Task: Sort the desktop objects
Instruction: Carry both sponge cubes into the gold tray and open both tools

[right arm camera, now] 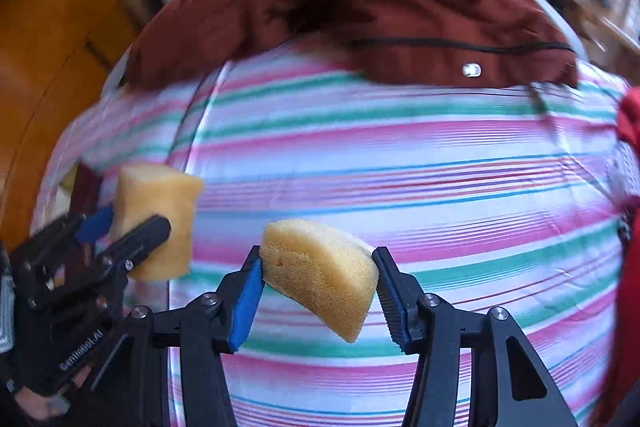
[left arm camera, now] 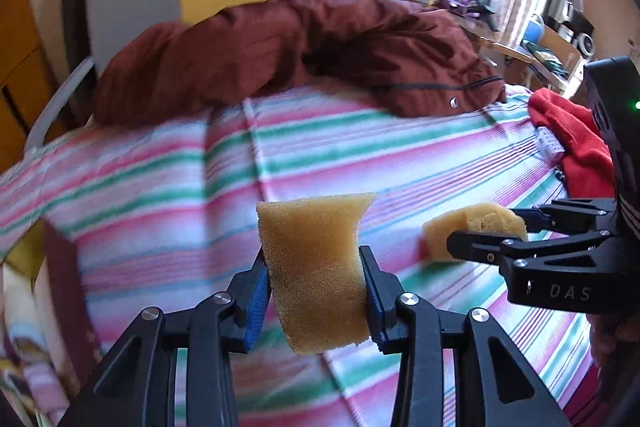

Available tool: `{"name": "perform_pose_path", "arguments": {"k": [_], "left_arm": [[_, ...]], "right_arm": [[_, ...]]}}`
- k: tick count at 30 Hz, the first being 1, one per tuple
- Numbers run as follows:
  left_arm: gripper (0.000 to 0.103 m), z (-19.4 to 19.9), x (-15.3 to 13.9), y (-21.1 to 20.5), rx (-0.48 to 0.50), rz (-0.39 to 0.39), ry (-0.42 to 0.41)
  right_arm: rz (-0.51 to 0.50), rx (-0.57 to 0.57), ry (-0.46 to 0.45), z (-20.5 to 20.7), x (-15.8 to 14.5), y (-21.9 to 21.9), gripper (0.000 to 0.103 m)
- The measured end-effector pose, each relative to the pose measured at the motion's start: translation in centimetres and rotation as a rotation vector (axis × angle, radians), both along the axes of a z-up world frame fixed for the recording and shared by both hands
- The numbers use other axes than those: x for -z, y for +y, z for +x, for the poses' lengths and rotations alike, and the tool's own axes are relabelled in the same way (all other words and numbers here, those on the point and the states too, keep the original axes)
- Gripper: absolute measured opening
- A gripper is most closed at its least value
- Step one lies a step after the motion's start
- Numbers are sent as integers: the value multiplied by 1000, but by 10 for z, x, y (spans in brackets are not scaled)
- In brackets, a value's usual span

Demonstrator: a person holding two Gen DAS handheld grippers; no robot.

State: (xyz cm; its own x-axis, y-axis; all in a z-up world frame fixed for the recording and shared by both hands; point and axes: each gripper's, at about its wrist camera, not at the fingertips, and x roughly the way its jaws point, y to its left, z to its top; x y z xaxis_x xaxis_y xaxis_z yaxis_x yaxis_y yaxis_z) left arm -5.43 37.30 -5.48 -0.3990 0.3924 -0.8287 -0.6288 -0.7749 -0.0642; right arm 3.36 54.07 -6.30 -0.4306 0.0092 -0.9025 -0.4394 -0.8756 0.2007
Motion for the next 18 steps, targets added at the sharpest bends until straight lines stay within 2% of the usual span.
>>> {"name": "perform_pose_path", "arguments": {"k": [7, 13, 15, 18], "left_arm": [[41, 25, 5, -38, -29, -10, -9], [41, 46, 12, -62, -18, -36, -7], [41, 54, 11, -65, -3, -41, 3], [41, 63, 12, -68, 17, -50, 17]], "right_arm": [[7, -119, 47, -3, -7, -28, 54], [27, -170, 2, -6, -1, -49, 54], [-6, -162, 8, -5, -2, -51, 54], [5, -168, -13, -5, -2, -61, 54]]}}
